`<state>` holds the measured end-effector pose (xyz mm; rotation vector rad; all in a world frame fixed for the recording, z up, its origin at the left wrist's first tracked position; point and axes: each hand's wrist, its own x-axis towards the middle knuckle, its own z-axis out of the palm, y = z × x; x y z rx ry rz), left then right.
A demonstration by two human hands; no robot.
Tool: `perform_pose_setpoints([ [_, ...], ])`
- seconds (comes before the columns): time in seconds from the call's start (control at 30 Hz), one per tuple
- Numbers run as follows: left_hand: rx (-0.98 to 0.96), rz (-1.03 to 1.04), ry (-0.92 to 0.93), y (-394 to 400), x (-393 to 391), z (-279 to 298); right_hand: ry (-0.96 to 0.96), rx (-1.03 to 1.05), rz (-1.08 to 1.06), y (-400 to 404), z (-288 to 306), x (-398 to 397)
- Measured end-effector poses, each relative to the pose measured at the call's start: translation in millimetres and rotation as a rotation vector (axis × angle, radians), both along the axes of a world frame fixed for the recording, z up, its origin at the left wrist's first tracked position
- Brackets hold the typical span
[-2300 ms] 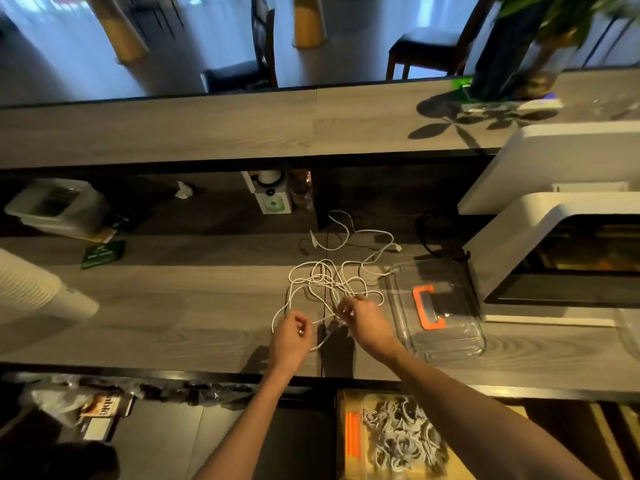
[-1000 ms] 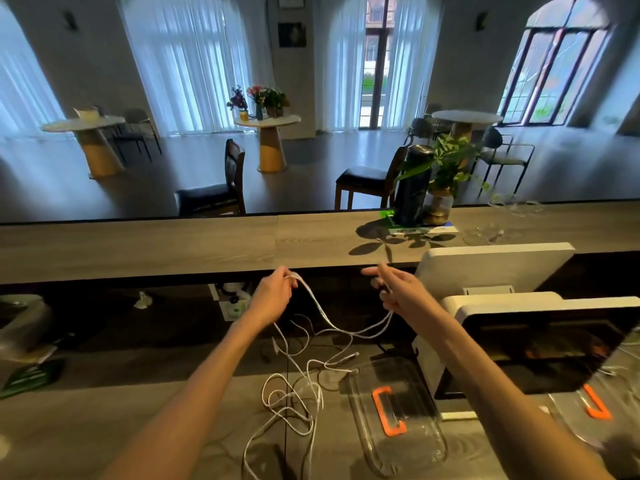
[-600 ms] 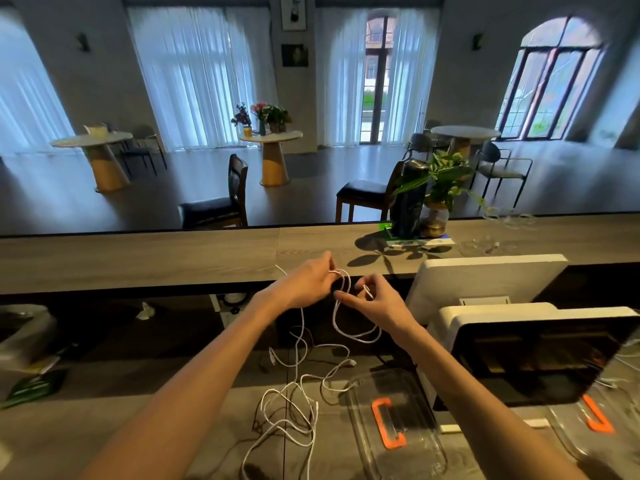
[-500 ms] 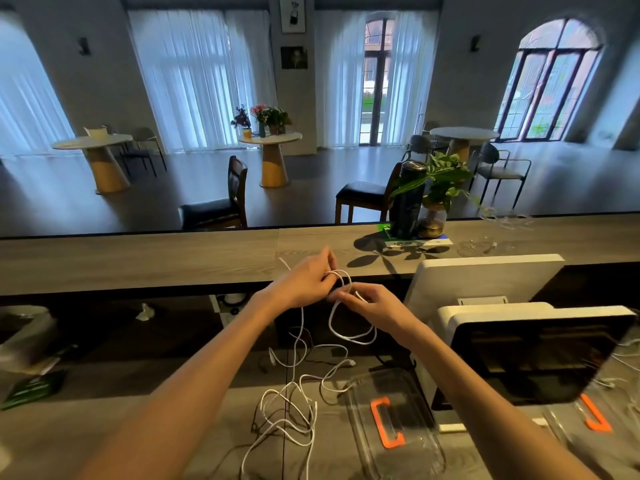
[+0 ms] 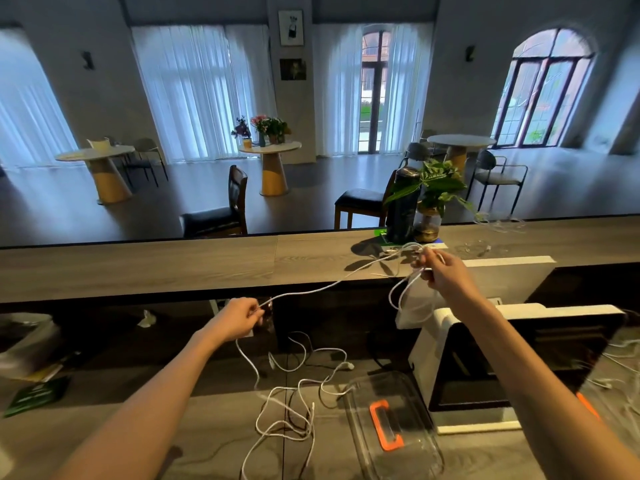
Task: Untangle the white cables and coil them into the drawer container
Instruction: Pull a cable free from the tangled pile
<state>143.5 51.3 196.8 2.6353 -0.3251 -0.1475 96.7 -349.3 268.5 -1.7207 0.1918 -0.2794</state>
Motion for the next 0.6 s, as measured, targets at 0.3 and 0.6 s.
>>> perform_pose_setpoints([
  [0.3, -0.418, -0.033, -0.023, -44, -8, 59, 0.198, -0.337, 0.111, 25, -13, -5],
  [0.6, -0.275, -0.318, -0.238, -114, -27, 106, -0.176, -0.639, 0.435, 71, -1, -14],
])
